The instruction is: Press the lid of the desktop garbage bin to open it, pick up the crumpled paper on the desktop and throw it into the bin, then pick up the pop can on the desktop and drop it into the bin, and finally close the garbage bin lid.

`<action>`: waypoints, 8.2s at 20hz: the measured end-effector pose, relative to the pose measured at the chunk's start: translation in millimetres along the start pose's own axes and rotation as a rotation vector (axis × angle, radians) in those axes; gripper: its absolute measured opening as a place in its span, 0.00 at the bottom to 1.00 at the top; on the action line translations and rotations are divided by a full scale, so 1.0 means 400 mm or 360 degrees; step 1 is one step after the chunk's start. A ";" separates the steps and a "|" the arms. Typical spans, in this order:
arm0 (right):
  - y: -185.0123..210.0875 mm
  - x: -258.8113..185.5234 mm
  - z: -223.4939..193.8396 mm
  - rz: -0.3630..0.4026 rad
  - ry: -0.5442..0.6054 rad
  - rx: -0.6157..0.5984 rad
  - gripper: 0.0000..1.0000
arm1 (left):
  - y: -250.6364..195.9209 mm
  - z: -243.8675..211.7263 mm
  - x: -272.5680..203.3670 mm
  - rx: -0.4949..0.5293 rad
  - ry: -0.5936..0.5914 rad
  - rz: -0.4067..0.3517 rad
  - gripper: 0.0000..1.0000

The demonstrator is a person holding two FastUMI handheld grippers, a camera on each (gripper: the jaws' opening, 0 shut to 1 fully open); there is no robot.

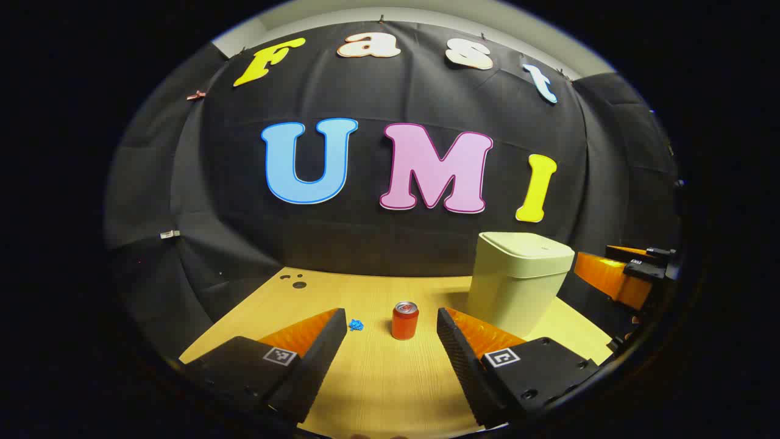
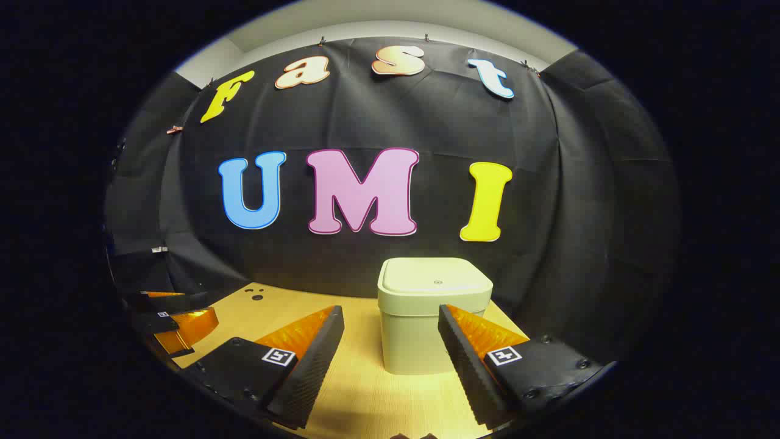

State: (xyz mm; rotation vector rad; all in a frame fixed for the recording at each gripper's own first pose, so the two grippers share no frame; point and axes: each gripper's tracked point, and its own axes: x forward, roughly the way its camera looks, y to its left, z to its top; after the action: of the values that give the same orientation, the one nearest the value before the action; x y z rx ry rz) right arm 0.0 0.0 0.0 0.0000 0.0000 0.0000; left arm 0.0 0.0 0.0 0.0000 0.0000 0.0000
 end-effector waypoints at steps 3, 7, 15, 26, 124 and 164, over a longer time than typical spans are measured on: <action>-0.011 0.015 -0.013 -0.0015 0.0023 0.0015 0.98 | -0.016 -0.011 0.013 0.0015 0.0015 -0.0025 0.96; -0.013 0.024 -0.033 -0.0025 0.0067 0.0032 0.98 | -0.015 -0.025 0.023 0.0014 0.0043 -0.0031 0.96; -0.035 0.030 -0.073 -0.0094 0.0157 0.0068 0.98 | -0.001 -0.063 0.032 -0.0072 0.0113 -0.0028 0.96; -0.018 0.020 -0.106 -0.0072 0.0227 0.0021 0.98 | -0.013 -0.092 0.036 -0.0076 0.0152 -0.0069 0.96; -0.137 0.317 -0.005 0.0002 0.0145 -0.0099 0.05 | 0.041 -0.142 0.075 -0.0115 0.0237 0.0126 0.96; -0.079 0.187 -0.418 0.0087 0.0699 0.0101 0.96 | 0.232 -0.369 0.587 -0.0115 0.0499 0.0214 0.96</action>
State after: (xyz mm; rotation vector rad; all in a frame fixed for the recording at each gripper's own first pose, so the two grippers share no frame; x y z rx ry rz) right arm 74.8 -31.7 -167.3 0.0633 0.4393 0.0548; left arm 234.8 92.9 -147.8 -0.0721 0.3135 0.1347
